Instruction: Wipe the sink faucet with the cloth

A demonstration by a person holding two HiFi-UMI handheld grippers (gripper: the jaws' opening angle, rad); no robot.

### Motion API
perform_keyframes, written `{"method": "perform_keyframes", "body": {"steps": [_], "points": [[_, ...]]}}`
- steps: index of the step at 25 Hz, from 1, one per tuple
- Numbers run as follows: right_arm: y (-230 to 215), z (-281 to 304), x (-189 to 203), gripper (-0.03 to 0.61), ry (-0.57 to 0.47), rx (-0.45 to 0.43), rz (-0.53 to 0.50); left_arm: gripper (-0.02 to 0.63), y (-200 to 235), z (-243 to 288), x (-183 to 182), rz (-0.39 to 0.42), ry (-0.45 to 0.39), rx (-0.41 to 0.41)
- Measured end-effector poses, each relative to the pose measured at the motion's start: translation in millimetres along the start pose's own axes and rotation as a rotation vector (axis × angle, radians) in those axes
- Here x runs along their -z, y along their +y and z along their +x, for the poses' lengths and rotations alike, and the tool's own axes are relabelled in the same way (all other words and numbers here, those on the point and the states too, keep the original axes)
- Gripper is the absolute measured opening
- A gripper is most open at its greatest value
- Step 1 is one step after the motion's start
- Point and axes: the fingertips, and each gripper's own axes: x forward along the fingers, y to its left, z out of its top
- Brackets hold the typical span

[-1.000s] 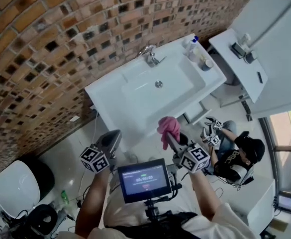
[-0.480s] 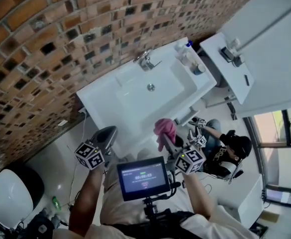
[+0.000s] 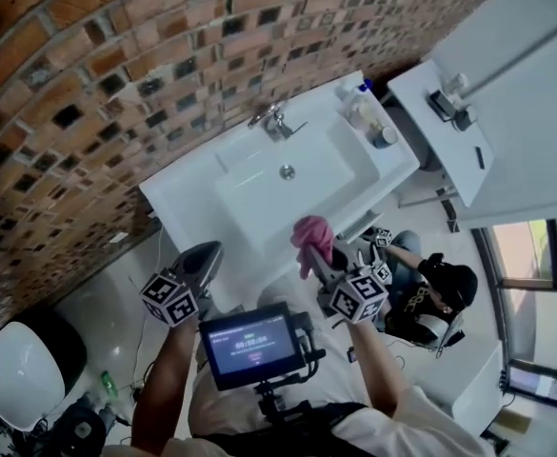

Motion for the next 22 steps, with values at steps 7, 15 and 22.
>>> {"method": "perform_keyframes", "body": {"steps": [7,15,22], "points": [[-58,56,-28,0.107,0.027,-0.068,0.003,-0.003,9,29,-24,0.004,0.0,-0.123],[-130,118,-34,0.107,0.093,-0.106,-0.033,-0.003,27,83,-34,0.015,0.036,-0.214],[-178,176,-24,0.107,0.158,-0.126,-0.051,-0.003,40,128,-34,0.018,0.077,-0.255]]}}
